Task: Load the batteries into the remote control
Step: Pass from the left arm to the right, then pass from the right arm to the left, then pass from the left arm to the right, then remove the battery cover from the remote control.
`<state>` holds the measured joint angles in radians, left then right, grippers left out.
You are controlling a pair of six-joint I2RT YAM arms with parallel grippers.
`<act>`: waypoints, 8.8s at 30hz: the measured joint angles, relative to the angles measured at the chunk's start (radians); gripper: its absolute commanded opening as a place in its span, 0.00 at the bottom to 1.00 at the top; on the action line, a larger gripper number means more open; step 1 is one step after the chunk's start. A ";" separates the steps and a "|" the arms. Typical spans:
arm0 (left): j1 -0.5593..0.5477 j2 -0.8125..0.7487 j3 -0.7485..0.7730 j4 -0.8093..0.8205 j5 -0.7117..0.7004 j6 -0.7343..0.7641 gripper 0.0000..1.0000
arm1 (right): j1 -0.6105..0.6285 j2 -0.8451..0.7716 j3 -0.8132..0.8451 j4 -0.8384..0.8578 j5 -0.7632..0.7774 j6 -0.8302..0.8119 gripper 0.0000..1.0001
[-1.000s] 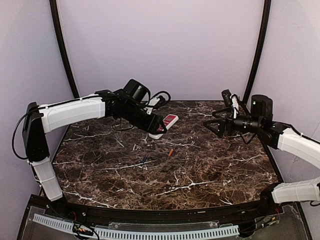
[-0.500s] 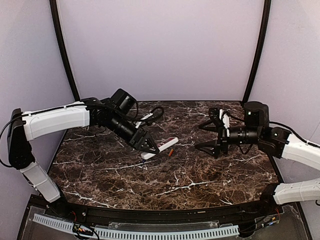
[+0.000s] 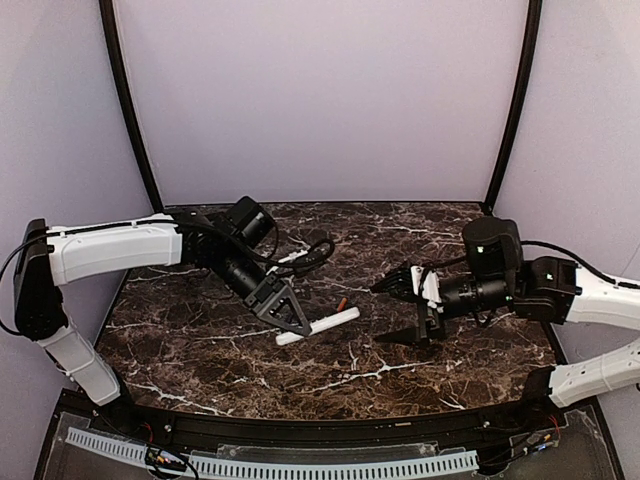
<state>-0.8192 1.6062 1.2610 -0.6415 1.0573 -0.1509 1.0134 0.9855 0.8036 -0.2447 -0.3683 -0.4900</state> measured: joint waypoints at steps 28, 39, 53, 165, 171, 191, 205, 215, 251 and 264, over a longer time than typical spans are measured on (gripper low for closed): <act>-0.088 0.000 0.000 0.014 0.199 0.019 0.22 | 0.141 0.129 0.068 0.010 -0.005 -0.139 0.05; -0.073 -0.026 0.014 0.055 0.106 0.006 0.93 | 0.144 0.093 0.070 -0.031 0.010 -0.097 0.00; -0.033 -0.480 -0.142 0.301 -0.395 0.107 0.81 | 0.026 0.098 0.134 -0.151 -0.119 0.240 0.00; -0.018 -0.075 -0.272 1.078 -0.348 -0.437 0.76 | -0.376 0.274 -0.060 0.701 -0.429 1.202 0.00; -0.019 -0.056 -0.280 1.044 -0.384 -0.465 0.72 | -0.388 0.262 -0.077 0.690 -0.371 1.210 0.00; -0.049 0.101 -0.248 1.138 -0.386 -0.621 0.61 | -0.392 0.251 -0.077 0.641 -0.309 1.205 0.00; -0.050 0.120 -0.237 1.167 -0.383 -0.660 0.27 | -0.394 0.258 -0.078 0.631 -0.287 1.184 0.00; -0.051 0.120 -0.239 1.164 -0.366 -0.652 0.05 | -0.428 0.250 -0.084 0.626 -0.287 1.175 0.00; -0.051 0.153 -0.247 1.253 -0.354 -0.744 0.14 | -0.427 0.251 -0.106 0.647 -0.308 1.176 0.00; -0.052 0.152 -0.255 1.275 -0.343 -0.747 0.01 | -0.448 0.205 -0.106 0.557 -0.204 1.163 0.00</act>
<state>-0.8715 1.7584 1.0061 0.6338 0.7147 -0.8974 0.5655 1.1904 0.6971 0.3119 -0.5724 0.6727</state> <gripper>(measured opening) 0.151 0.141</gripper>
